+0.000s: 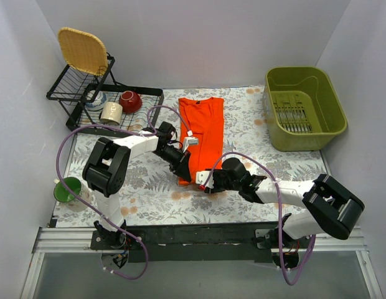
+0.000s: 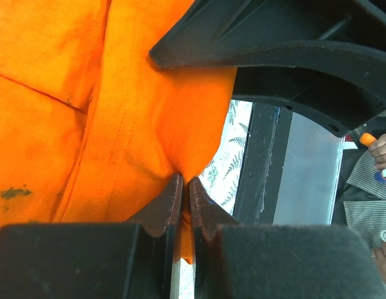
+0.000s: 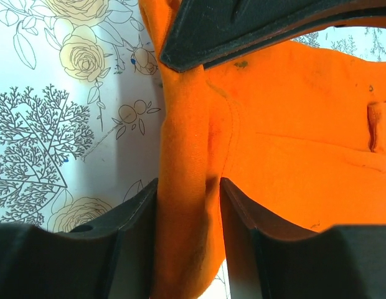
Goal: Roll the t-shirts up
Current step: Roll the T-shirt to the center of the board.
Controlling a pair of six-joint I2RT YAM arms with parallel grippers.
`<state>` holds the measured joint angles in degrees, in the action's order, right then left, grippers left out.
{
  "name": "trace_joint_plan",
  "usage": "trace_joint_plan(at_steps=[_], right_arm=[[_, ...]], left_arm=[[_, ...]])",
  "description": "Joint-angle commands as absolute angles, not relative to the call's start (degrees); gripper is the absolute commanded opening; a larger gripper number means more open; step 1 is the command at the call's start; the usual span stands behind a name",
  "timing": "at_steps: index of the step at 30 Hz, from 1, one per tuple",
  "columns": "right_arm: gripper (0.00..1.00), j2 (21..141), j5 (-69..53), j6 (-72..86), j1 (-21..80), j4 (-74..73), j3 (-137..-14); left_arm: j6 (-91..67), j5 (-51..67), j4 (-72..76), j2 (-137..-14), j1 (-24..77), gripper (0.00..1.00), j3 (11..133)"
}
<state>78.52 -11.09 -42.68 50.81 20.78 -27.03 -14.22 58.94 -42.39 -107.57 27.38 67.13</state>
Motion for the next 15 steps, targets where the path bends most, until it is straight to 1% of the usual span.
trace_joint_plan(at_steps=[1, 5, 11, 13, 15], right_arm=[[0.49, 78.3, -11.1, -43.9, 51.2, 23.2, -26.9], [0.54, 79.2, -9.7, -44.6, 51.2, 25.8, -26.1], [0.55, 80.9, -9.1, -45.8, 51.2, 28.4, -25.8], [0.54, 81.6, -8.5, -46.0, 51.2, 28.5, -26.0], [0.43, 82.0, -9.0, -46.1, 51.1, 27.7, -26.5]], left_arm=[[-15.6, 59.1, -40.9, -104.5, 27.0, 0.02, 66.4], [-16.4, 59.0, -40.7, -104.1, 27.0, 0.02, 66.2], [-17.8, 58.5, -39.8, -103.4, 27.0, 0.02, 65.5], [-17.6, 58.3, -40.2, -102.9, 27.0, 0.02, 65.4], [-16.7, 58.2, -41.1, -102.6, 27.0, 0.04, 65.2]])
